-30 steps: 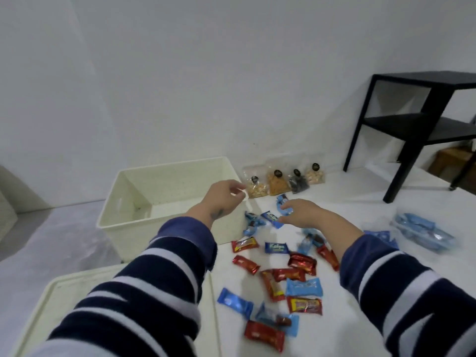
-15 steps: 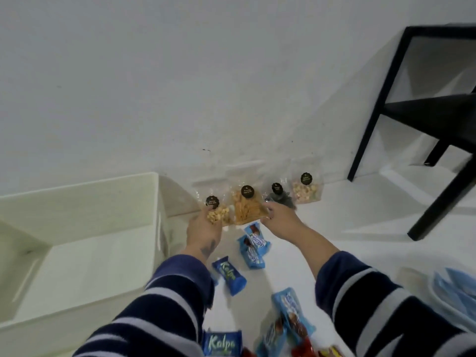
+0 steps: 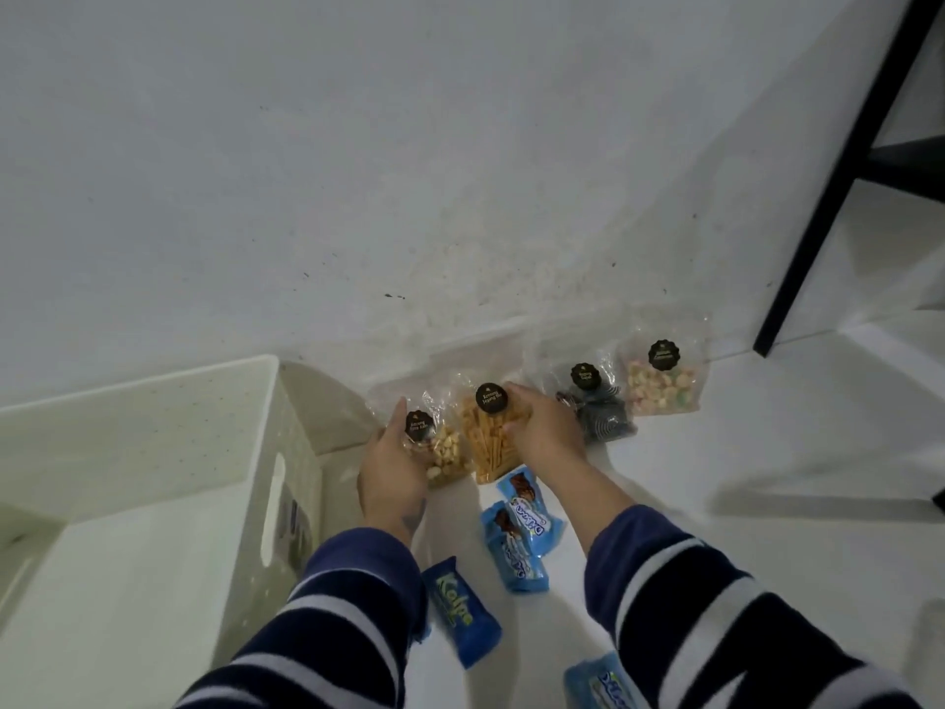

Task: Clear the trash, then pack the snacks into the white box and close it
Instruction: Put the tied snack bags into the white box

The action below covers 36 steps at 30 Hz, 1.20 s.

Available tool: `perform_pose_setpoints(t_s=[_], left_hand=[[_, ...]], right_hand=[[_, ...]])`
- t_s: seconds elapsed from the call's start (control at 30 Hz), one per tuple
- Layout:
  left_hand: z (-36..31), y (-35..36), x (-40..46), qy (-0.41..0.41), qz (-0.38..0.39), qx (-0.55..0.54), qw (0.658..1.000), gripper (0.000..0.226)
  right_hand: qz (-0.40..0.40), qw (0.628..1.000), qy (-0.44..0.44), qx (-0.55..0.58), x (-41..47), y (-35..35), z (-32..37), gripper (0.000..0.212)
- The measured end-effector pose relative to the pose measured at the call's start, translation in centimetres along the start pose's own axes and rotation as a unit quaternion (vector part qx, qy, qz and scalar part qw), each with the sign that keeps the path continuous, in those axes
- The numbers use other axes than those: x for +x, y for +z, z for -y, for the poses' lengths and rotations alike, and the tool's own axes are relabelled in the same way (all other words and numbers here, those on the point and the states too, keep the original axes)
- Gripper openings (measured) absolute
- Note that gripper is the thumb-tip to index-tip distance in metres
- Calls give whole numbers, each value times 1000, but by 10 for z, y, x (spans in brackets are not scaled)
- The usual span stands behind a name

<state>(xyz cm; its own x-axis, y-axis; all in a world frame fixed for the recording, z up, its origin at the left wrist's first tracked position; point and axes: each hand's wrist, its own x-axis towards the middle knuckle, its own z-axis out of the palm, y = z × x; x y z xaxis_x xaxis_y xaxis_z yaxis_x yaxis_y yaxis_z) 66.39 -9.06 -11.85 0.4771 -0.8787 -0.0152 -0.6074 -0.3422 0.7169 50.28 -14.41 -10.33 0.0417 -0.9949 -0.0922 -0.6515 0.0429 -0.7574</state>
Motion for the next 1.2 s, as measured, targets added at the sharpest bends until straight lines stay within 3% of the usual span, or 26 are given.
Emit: perform_pose_setpoints(t_s=[0.3, 0.47, 0.63, 0.9, 1.2], left_hand=[[-42, -70, -8, 78, -39, -33, 996, 73], [-75, -138, -21, 133, -87, -24, 987, 71], [-68, -207, -37, 135, -112, -95, 980, 71], [29, -316, -46, 98, -104, -116, 983, 74], [191, -361, -29, -52, -12, -165, 985, 83]], right_hand=[[-57, 986, -36, 151, -28, -39, 55, 49], [-91, 979, -95, 154, -55, -74, 112, 45], [-101, 974, -135, 149, -90, -76, 176, 46], [-62, 975, -136, 162, -150, 13, 260, 47], [14, 978, 16, 205, -159, 178, 280, 51]])
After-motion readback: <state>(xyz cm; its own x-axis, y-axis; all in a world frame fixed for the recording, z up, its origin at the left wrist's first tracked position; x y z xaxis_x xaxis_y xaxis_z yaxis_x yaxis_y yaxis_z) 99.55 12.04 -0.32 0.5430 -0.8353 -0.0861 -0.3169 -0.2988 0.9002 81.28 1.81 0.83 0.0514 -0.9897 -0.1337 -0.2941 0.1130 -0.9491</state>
